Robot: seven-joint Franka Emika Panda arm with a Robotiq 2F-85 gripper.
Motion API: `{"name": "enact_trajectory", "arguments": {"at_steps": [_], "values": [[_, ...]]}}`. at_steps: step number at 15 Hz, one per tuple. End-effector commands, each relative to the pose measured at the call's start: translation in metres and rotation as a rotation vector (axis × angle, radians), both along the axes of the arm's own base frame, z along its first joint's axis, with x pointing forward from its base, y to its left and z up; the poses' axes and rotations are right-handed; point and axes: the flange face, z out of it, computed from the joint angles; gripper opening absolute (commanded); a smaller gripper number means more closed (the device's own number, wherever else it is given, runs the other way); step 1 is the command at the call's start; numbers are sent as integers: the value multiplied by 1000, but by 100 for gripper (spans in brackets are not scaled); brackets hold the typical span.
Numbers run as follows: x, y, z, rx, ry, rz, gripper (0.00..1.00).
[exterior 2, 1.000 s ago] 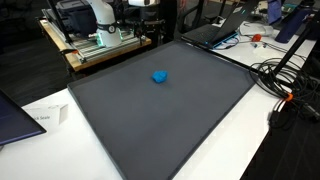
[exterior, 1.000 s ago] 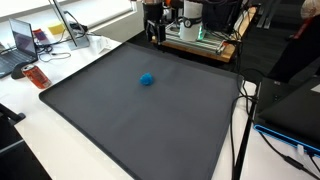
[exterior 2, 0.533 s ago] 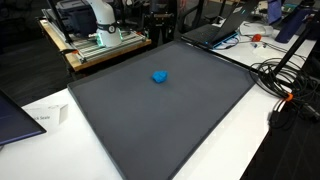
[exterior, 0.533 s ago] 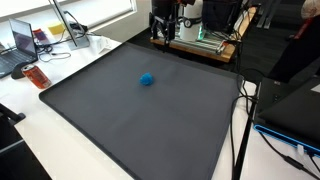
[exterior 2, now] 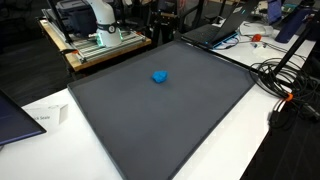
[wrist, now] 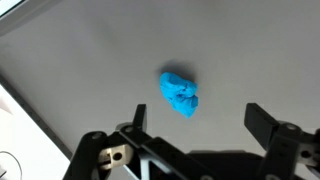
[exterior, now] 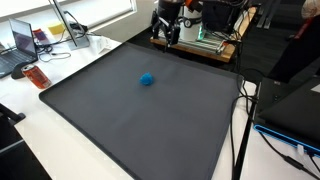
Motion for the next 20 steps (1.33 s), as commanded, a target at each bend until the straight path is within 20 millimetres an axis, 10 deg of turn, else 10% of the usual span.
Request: {"name": "enact_trajectory", "arguments": {"at_steps": [1, 10, 20], "values": [[17, 22, -7, -57, 7, 30, 100], [77, 37, -45, -69, 118, 201, 100], [124, -6, -100, 15, 276, 391, 100]]}}
